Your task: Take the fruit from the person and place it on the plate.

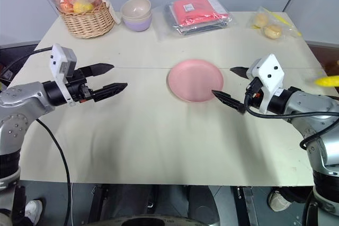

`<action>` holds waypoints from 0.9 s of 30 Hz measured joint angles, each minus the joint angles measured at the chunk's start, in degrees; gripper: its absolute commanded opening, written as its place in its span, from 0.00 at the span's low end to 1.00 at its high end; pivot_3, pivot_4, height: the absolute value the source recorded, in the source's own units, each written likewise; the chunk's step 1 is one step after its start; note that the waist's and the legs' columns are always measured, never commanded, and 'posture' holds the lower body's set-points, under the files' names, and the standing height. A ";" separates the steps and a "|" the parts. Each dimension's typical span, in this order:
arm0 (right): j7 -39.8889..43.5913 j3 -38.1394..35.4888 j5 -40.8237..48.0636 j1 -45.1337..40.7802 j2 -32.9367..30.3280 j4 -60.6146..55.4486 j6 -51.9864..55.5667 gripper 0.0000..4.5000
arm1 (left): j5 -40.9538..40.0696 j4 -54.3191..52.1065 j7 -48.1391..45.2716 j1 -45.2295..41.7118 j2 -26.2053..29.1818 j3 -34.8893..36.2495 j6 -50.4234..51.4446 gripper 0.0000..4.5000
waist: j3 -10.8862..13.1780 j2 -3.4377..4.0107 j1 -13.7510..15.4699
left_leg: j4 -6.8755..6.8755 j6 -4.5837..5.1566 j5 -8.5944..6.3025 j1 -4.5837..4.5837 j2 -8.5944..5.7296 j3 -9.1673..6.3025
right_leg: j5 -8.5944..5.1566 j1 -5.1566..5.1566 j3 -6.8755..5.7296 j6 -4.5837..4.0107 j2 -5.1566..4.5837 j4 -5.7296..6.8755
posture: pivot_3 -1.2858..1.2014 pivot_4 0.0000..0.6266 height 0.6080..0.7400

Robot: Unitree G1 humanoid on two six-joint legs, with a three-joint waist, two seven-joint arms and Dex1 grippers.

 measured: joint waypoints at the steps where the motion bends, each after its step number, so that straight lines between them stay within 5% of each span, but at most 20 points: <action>1: 0.00 0.00 -0.01 0.00 0.00 0.00 0.00 0.99 | 0.00 0.00 -0.02 0.00 -0.01 0.00 0.00 1.00 | 0.00 0.00 0.00 | 0.00 0.00 0.00 0.00 0.00 0.00 | 0.00 0.00 0.00 0.00 0.01 0.00 | 0.52 0.24 1.00; 27: 0.49 0.01 -0.28 0.71 -0.84 0.16 -0.14 0.99 | 0.74 0.74 -0.51 -0.06 -1.79 -0.69 -0.96 1.00 | 0.00 0.00 0.01 | 0.03 -0.01 0.00 0.00 0.00 0.00 | 0.00 0.00 0.00 0.00 0.00 0.01 | 0.52 0.24 1.00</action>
